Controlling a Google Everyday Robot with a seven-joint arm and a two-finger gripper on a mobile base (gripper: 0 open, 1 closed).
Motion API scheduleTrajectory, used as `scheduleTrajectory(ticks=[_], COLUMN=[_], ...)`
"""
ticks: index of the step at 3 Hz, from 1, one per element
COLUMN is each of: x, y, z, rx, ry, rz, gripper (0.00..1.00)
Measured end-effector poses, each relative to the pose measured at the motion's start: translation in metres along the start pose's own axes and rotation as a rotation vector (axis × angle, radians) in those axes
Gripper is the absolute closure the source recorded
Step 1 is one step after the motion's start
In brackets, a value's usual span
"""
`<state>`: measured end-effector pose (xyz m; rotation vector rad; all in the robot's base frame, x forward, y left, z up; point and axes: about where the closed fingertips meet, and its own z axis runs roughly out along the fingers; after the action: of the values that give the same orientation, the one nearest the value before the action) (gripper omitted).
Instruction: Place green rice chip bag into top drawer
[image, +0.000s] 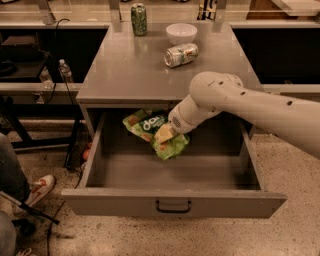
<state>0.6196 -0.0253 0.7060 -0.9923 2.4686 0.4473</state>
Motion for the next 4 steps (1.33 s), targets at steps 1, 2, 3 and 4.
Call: scheduleTrajectory(ticks=[1,2,3,4], x=[0.009,0.023,0.033,0.054], y=[-0.005,-0.008,-0.010,-0.012], z=[0.002,0.008,0.011,-0.047], rx=[0.036,0.067,0.085,0.192], ry=[0.028,0.069,0.097,0.015], rz=[0.037,0.075,0.098,0.153], gripper=[0.27,0.00,0.00,0.00])
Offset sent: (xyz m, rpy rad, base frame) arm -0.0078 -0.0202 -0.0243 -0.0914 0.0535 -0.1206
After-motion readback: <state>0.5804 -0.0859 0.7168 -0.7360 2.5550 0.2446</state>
